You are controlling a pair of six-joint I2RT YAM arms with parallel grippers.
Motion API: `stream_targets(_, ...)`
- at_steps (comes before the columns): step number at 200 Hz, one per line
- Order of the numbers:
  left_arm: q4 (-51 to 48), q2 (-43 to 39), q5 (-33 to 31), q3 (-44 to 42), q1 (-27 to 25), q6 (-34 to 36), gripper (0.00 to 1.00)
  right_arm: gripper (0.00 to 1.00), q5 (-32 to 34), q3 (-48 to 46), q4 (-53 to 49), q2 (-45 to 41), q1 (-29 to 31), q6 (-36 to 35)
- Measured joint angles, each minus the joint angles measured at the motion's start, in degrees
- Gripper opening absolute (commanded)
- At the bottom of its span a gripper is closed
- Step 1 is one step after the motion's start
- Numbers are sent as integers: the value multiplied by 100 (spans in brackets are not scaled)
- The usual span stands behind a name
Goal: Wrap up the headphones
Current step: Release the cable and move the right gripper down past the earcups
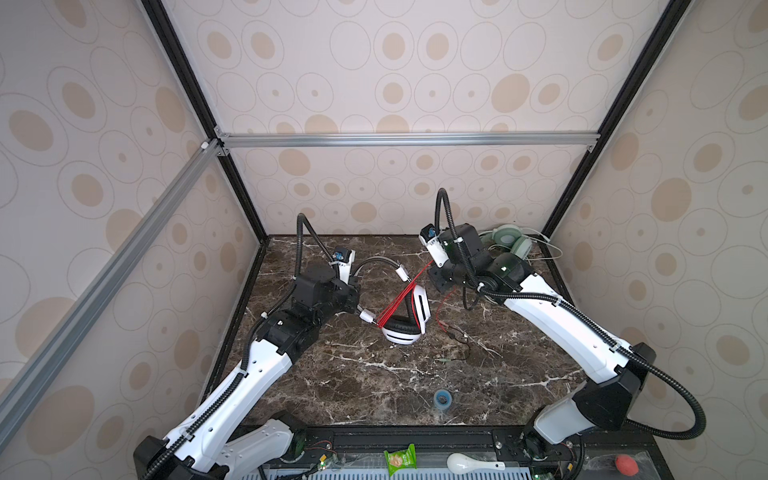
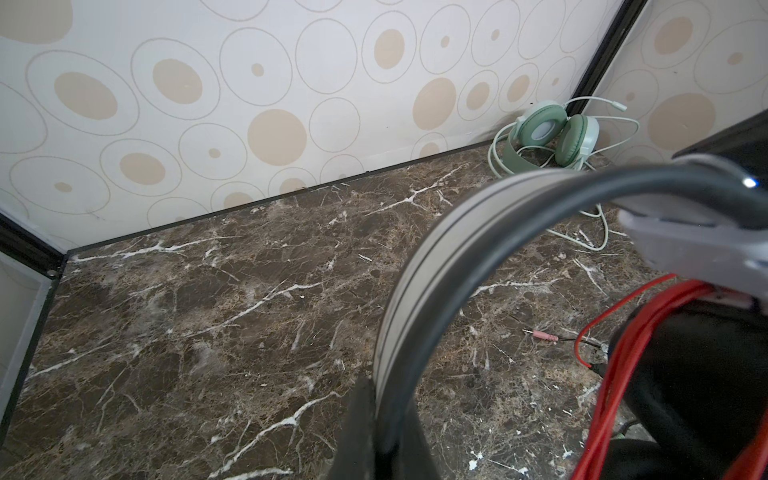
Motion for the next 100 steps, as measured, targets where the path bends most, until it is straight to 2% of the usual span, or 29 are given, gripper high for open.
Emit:
stream_targets(32,-101,98,173,256,0,-44,0,8,-177,-459,385,-149,-216,199)
stream_targets(53,-251,199,199,450,0,-66,0,13,-459,-782,728,-299,-496,374)
stream_targets(74,-492,345,278,748,0,-125,0,20,-946,-1102,1154,-463,-868,570)
stream_targets(100,-726,610,452,1231,0,-247,0,21,-1657,-1604,1921,-616,-1141,743)
